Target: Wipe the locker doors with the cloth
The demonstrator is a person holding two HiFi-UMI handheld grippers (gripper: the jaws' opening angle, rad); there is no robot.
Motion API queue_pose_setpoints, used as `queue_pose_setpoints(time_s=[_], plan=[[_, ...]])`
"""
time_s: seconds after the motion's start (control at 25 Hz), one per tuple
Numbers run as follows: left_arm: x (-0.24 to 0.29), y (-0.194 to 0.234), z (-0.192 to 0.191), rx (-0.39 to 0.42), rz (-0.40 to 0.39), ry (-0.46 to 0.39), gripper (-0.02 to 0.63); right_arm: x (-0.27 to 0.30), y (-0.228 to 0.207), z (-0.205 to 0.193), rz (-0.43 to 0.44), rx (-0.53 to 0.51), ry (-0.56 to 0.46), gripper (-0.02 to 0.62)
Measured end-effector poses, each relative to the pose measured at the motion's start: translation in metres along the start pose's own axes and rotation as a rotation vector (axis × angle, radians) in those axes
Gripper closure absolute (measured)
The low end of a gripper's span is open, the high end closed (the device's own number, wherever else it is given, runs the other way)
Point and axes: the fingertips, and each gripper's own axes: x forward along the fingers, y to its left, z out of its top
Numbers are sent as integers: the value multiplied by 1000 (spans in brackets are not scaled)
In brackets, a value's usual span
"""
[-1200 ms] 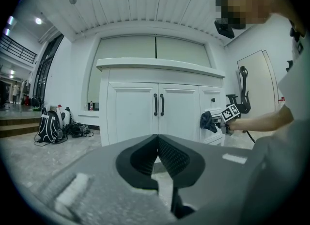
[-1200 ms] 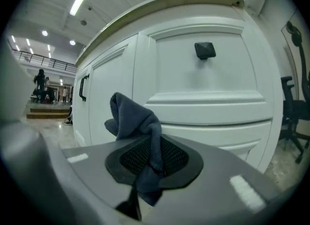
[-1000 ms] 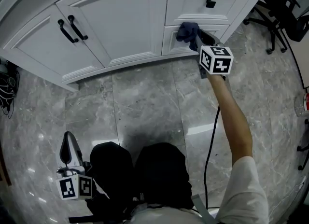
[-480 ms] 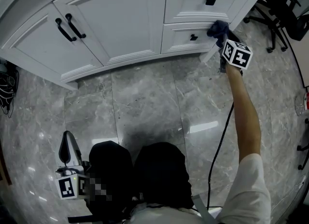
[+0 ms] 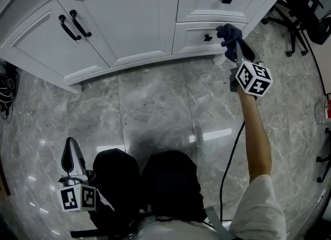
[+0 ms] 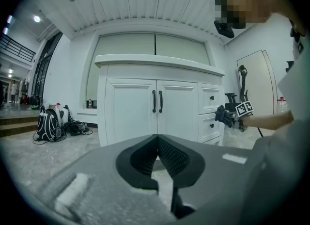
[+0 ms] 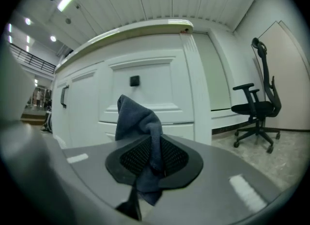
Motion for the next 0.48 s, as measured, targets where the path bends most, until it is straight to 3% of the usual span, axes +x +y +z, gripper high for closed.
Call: queue_pose_setpoints(time_s=[0.24, 0.48], plan=[[0, -5, -4, 1, -12, 7, 604, 0, 118, -49, 235, 54, 62, 531], [-7, 4, -1, 8, 12, 5, 604, 53, 161, -120, 266, 96, 202, 531]])
